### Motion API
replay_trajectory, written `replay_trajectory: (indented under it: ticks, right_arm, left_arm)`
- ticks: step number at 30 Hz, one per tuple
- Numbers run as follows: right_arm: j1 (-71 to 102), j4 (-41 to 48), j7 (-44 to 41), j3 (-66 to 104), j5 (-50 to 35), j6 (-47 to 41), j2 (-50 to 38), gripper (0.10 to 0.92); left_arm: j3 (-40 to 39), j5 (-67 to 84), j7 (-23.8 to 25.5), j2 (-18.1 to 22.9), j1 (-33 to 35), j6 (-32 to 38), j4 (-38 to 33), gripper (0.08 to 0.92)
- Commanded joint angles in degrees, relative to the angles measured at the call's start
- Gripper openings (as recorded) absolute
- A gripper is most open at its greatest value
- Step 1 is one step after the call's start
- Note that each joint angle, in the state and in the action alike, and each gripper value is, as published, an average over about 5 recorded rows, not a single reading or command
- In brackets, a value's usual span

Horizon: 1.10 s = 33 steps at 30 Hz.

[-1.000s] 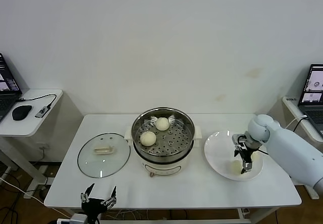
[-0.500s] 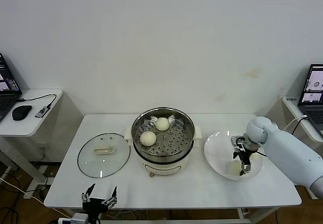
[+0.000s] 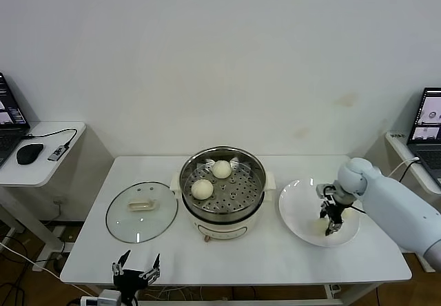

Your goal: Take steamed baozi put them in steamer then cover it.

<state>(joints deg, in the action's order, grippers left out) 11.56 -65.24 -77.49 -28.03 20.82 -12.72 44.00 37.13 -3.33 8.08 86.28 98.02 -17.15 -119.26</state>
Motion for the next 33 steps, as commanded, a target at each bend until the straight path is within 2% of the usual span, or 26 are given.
replay_trajectory:
  ticks: [1,7,11,21,33]
  right_arm:
    - [-2.6,-1.8,-0.2,-0.8,-2.3,-0.4,-1.9,0.562]
    - [-13.0,-6.8,-1.4,-6.0,-8.3,-1.3,-4.8,0.553]
    - [-24.4,-6.4,-2.6,-11.4,-14.3,1.6,-2.6,0.557]
    - [-40.2,-0.2,-7.0,-19.5,-24.3,16.5,8.5,0.56]
    - [-42.1,4.1,-2.6,-21.7,-23.7,40.9,20.9,0.56]
  left_arm:
    - [-0.2,0.2,-0.1,0.0,-0.5,0.0,0.3,0.823]
    - [-0.6,0.2,-0.5,0.3,-1.7,0.1,0.8,0.823]
    - [-0.4,-1.5,-1.1,0.0,-2.0,0.6,0.4,0.823]
    - [1.7,-3.2,-2.6,-0.4,-1.8,1.9,-0.8,0.823]
    - [2.5,-3.2,-3.4,0.6,0.6,2.2,-4.2,0.823]
